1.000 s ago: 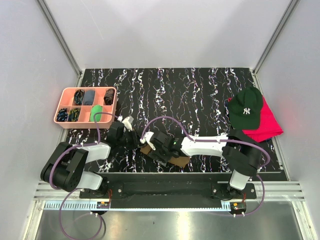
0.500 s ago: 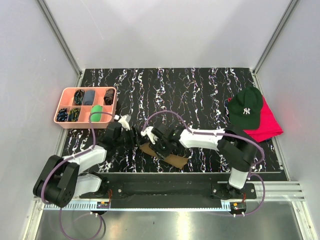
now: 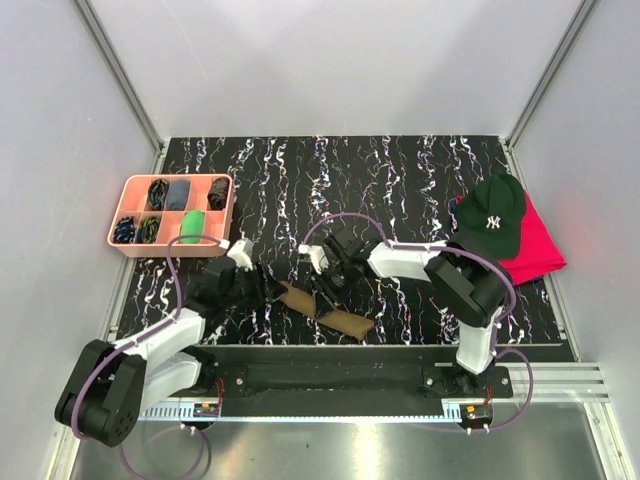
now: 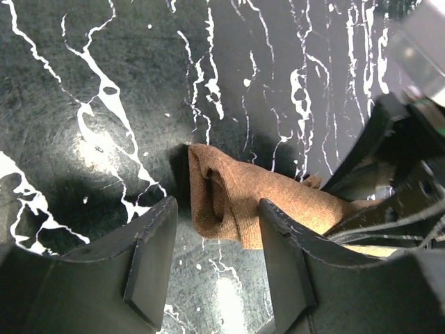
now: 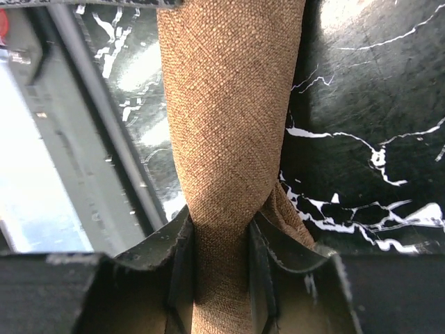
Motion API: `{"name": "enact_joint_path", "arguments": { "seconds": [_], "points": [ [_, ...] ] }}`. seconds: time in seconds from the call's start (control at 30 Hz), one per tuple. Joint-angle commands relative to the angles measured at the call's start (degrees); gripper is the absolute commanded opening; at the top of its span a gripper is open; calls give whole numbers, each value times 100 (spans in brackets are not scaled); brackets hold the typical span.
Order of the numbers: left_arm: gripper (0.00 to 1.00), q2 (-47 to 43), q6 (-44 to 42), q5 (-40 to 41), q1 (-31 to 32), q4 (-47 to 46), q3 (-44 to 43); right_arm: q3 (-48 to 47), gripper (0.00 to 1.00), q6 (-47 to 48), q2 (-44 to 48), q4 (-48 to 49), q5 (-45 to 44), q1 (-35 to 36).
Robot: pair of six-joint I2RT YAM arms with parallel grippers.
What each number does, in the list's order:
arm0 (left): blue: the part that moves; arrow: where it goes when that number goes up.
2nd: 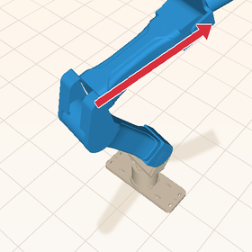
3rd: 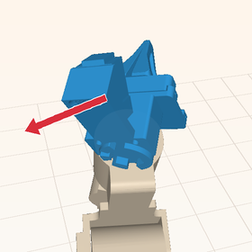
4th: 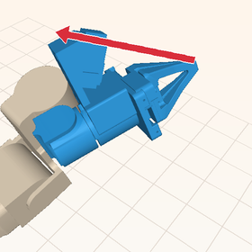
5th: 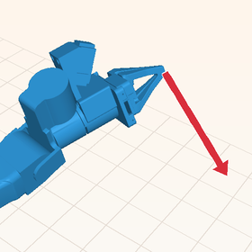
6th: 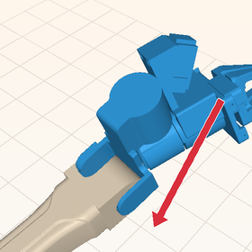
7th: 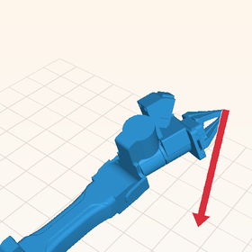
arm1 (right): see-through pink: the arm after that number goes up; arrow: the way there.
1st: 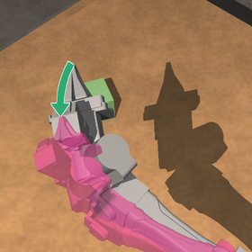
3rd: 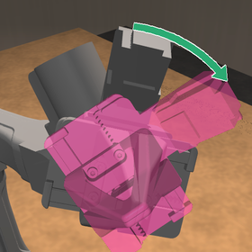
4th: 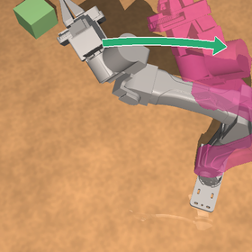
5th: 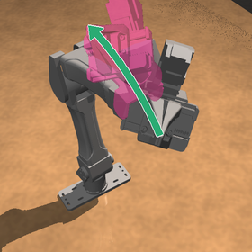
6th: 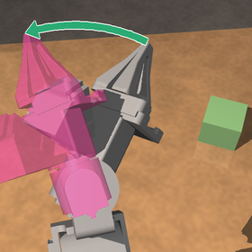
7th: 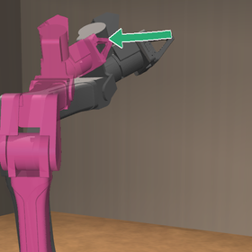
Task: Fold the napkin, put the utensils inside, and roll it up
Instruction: Roll the napkin with the utensil
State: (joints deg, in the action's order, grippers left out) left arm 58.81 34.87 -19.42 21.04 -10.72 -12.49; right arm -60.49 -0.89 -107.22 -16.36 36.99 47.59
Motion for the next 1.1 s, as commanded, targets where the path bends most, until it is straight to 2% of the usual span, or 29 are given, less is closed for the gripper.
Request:
{"name": "enact_joint_path", "arguments": {
  "seconds": [0.0, 0.47, 0.6, 0.63, 0.73, 0.77, 0.8, 0.87, 0.97, 1.0, 1.07],
  "points": [
    [51, 17, -60, -185, -30, -641, 71, 108, 35, -201, -422, 45, 878, -232],
    [40, 895, 107, -598, -30, -1846, 230, -42, 34, -386, -1029, 265, 1539, -628],
    [33, 1088, 55, -642, -30, -1916, 151, -42, 34, -421, -1029, 256, 1364, -646],
    [28, 1133, 46, -651, -30, -1907, 107, -42, 35, -430, -1003, 239, 1268, -646],
    [19, 1247, -15, -616, -30, -1645, -51, -7, 42, -526, -775, 230, 750, -655],
    [17, 1317, -77, -616, -30, -1557, -95, 11, 47, -570, -696, 221, 470, -646],
    [15, 1344, -103, -581, -30, -1399, -139, 20, 57, -605, -538, 204, 319, -646],
    [9, 1440, -173, -598, -30, -1301, -253, 46, 62, -615, -379, 168, 64, -646],
    [8, 1642, -200, -677, -29, -1134, -412, 55, 70, -632, -63, 124, -226, -646],
    [7, 1695, -209, -695, -30, -1064, -456, 63, 76, -615, 112, 116, -306, -646],
    [7, 1879, -244, -730, -30, -985, -579, 72, 79, -580, 306, 124, -612, -637]
  ]
}}
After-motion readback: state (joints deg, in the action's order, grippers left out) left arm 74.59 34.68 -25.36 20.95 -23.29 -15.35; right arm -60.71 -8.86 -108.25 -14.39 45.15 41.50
